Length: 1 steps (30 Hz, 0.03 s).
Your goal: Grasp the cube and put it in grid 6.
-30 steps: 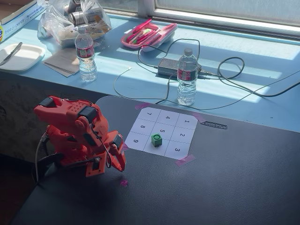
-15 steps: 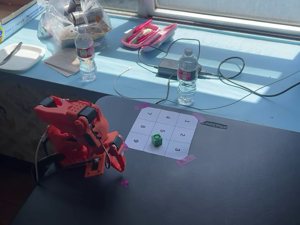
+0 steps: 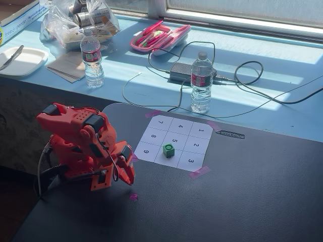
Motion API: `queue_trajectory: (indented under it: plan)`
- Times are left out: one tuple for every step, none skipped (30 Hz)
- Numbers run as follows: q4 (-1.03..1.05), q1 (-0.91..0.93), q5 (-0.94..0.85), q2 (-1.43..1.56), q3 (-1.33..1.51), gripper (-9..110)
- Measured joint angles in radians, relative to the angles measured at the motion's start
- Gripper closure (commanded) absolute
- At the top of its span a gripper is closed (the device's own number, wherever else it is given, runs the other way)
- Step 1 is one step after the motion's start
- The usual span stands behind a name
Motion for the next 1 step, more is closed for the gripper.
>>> queue_trajectory:
  plan:
    - [0.0, 0.0, 0.0, 0.0, 0.0, 101]
